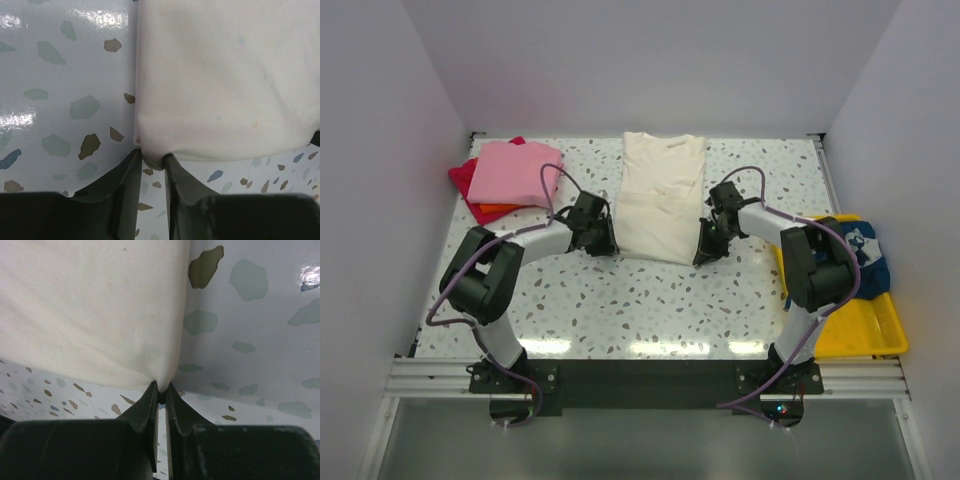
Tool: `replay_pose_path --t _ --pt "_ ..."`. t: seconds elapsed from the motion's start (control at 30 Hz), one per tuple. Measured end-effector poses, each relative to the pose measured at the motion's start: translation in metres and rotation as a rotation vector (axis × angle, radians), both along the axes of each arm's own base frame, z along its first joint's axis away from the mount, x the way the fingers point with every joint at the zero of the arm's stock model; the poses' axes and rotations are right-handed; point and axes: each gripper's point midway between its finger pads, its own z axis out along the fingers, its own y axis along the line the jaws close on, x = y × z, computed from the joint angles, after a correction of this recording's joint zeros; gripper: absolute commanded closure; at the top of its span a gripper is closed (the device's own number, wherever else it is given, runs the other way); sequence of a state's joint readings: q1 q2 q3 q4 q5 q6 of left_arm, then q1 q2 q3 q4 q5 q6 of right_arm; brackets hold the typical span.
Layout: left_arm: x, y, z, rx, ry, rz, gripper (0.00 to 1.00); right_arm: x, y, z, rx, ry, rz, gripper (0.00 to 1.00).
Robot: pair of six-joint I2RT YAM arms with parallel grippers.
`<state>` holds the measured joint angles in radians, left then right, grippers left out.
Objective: Fold and stack the t-shirts
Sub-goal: Fold the tshirt
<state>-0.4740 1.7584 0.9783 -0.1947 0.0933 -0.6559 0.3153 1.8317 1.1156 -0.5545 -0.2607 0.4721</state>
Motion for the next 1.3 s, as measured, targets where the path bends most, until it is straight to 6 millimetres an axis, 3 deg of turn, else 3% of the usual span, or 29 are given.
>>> replay_pose_path --t 0.13,0.2,0.67,0.93,1.13,1.3 --pt "-0.003 -0.003 -0.002 -0.008 0.013 -0.006 0.95 0.000 0.000 0.000 0.000 0.000 0.000 1.00" --pt "-0.003 -0.005 -0.003 -0.015 0.015 -0.011 1.00 0.000 0.000 0.000 0.000 -0.001 0.000 1.00" --pt "-0.017 -0.010 0.003 -0.034 0.028 -0.121 1.00 -0.009 -0.012 0.010 -0.056 0.004 0.025 1.00" --pt "-0.036 -0.013 0.041 -0.079 -0.005 -0.182 1.00 -0.024 -0.023 0.037 -0.098 -0.018 0.074 1.00" --pt "-0.054 -0.014 0.048 -0.107 0.021 -0.213 1.00 -0.033 -0.028 0.044 -0.110 -0.014 0.085 1.00" --pt "-0.084 -0.018 0.043 -0.113 0.088 -0.266 1.00 -0.057 -0.035 0.044 -0.120 0.040 0.092 1.00"
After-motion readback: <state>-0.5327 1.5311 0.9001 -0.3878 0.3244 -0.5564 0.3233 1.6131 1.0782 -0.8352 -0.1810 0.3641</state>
